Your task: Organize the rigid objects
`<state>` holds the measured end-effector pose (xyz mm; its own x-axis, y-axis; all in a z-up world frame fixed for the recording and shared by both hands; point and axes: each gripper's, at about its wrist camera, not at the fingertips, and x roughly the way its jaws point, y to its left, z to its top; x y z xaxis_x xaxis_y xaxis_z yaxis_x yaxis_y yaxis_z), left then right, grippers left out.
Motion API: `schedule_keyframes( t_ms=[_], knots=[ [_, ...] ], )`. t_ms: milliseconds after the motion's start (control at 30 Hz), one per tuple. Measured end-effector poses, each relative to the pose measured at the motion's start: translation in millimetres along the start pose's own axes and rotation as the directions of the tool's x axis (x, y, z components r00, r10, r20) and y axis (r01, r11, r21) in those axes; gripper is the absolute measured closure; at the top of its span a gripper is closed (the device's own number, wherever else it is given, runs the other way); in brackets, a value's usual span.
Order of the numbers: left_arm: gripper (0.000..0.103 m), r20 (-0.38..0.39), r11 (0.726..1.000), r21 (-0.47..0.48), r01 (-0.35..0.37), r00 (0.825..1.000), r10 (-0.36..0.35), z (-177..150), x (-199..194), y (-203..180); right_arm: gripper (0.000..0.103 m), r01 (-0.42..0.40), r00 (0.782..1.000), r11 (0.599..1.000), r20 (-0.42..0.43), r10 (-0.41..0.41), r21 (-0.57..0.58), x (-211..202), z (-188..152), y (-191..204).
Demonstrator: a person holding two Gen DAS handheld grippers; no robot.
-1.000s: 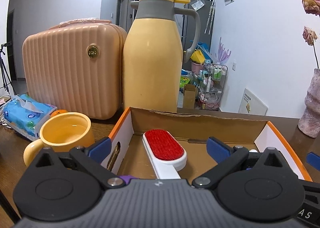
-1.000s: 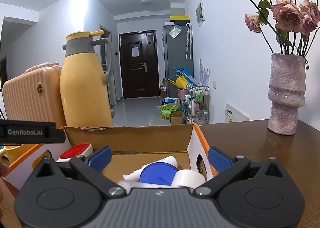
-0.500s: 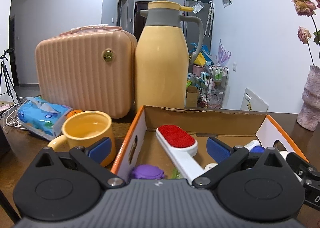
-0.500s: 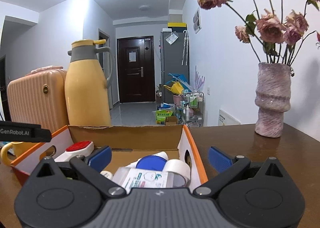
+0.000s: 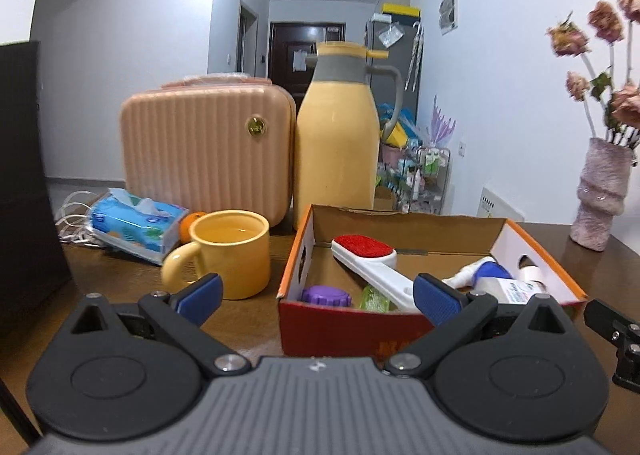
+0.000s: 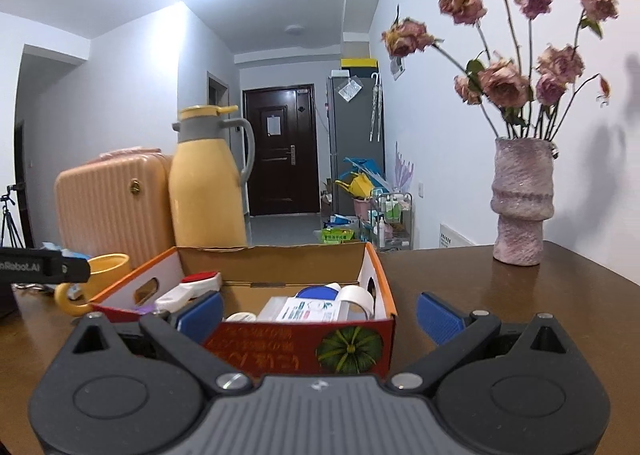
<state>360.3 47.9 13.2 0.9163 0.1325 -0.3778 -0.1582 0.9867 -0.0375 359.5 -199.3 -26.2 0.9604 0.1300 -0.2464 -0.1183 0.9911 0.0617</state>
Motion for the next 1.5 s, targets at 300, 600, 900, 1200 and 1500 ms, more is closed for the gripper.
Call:
schedule_keyframes(
  t_ms=[300,600,900,1200,1500],
  knots=[
    [0.0,0.053,0.998,0.033,0.053,0.997,-0.054,-36.6,-92.9,3.4,0.0,-0.01,0.999,0.999,0.046,0.012,-0.036,-95.9,-27.1,-6.0],
    [0.0,0.057,0.995,0.095,0.043,0.997,-0.048,-97.1,-166.0,10.5,0.0,-0.023,0.997,0.995,0.073,0.03,-0.094,-189.0,-58.3,-1.2],
    [0.0,0.083,0.996,0.088,0.013,0.996,-0.02,-130.5,-206.0,27.2,0.0,-0.067,0.997,0.99,0.02,0.07,-0.124,-234.6,-91.9,15.8],
    [0.0,0.093,0.996,0.089,0.002,0.996,-0.01,-141.9,-222.5,31.9,0.0,-0.054,0.997,0.991,0.045,0.06,-0.121,-247.1,-91.5,18.2],
    [0.0,0.106,0.996,0.085,0.004,0.994,-0.013,-141.5,-227.5,33.4,0.0,-0.057,0.996,0.992,0.055,0.064,-0.117,-252.1,-90.4,19.7]
  ],
)
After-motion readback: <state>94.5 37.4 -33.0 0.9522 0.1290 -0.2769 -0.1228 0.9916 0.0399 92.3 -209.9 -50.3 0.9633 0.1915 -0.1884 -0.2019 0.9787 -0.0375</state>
